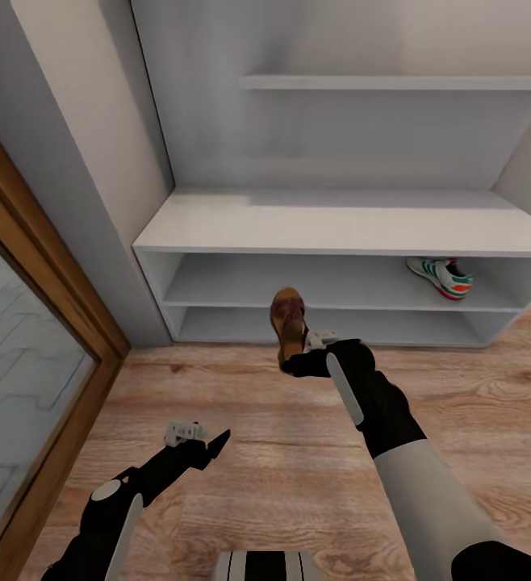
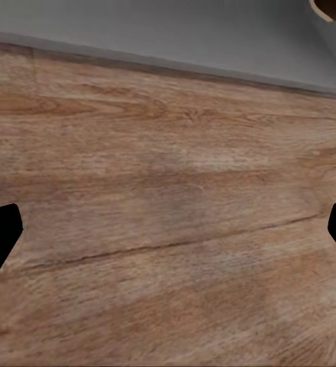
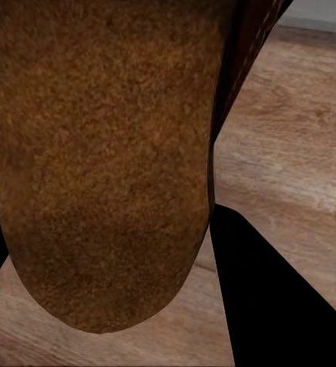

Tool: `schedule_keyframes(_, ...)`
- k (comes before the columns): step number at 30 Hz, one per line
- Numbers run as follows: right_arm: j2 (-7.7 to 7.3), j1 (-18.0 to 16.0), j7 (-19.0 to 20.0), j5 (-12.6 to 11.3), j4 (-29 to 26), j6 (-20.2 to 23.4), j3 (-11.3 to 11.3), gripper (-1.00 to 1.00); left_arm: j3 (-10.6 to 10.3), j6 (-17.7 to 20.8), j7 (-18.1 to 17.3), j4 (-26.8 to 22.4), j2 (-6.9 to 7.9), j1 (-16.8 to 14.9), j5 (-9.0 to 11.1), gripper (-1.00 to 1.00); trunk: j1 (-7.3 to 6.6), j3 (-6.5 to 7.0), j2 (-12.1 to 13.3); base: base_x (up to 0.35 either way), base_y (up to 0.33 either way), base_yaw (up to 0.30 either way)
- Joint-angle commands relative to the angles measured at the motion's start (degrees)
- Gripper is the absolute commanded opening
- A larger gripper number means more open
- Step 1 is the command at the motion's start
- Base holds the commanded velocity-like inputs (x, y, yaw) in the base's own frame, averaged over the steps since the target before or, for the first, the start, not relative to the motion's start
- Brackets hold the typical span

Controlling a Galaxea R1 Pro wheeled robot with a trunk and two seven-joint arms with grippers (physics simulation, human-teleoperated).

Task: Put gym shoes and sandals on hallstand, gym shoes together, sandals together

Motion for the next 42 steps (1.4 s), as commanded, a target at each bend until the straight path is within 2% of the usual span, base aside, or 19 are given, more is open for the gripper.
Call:
schedule_keyframes(1, 0.0, 0.0, -0.1, -0.17, 0.0, -0.01, 0.0, -1.0, 0.02, 0.01, -0.01, 0.0, 0.0, 0.0, 0.01, 1.0, 0.0, 0.0, 0.0, 0.219, 0.183, 0.0)
schedule_keyframes(5, 0.0, 0.0, -0.1, -0.18, 0.0, -0.01, 0.0, -1.0, 0.4, 0.04, -0.24, 0.0, 0.09, 0.0, 0.17, 1.0, 0.0, 0.0, 0.0, 0.087, 0.072, 0.0)
schedule_keyframes(7, 0.0, 0.0, -0.1, -0.18, 0.0, -0.02, 0.0, -1.0, 0.82, 0.05, -1.67, 0.0, 0.13, 0.0, 0.2, 1.0, 0.0, 0.0, 0.0, 0.024, 0.02, 0.0)
schedule_keyframes(9, 0.0, 0.0, -0.1, -0.18, 0.0, -0.02, 0.0, -1.0, 2.54, 0.06, -6.18, 0.0, 0.15, 0.0, 0.23, 1.0, 0.0, 0.0, 0.0, 0.01, 0.008, 0.0)
schedule_keyframes(13, 0.0, 0.0, -0.1, -0.16, 0.06, -0.02, 0.0, -1.0, 8.96, 0.04, -17.3, 0.0, 0.09, 0.0, 0.23, 1.0, 0.0, 0.0, 0.0, 0.003, 0.002, 0.0)
schedule_keyframes(16, 0.0, 0.0, -0.1, -0.17, 0.08, -0.02, 0.0, -1.0, 11.71, 0.02, -22.3, 0.0, 0.08, 0.0, 0.18, 1.0, 0.0, 0.0, 0.0, 0.0, 0.0, 0.0)
schedule_keyframes(20, 0.0, 0.0, -0.02, -0.14, 0.15, -0.02, 0.0, -1.0, 12.32, 0.03, -23.76, 0.0, 0.01, 0.0, 0.04, 1.0, 0.0, 0.0, 0.0, 0.095, 0.0, 0.0)
schedule_keyframes(30, 0.0, 0.0, -0.31, -0.09, 0.78, 0.02, 0.17, -1.0, 12.29, 0.01, -23.76, 0.04, -0.02, -0.01, -0.49, 1.0, 0.0, 0.0, 0.0, 0.174, 0.0, 0.0)
schedule_keyframes(36, -0.07, 0.0, -0.36, -0.09, 8.55, 0.34, 0.1, -1.0, 12.23, 0.03, -23.74, 0.08, -0.02, -0.03, -0.7, 1.0, 0.0, 0.0, 0.0, 0.007, 0.0, 0.0)
schedule_keyframes(42, -0.08, 0.0, -0.37, -0.09, 10.5, 0.41, 0.09, -1.0, 12.2, 0.03, -23.71, 0.09, -0.02, -0.01, -0.71, 1.0, 0.0, 0.0, 0.0, 0.0, 0.0, 0.0)
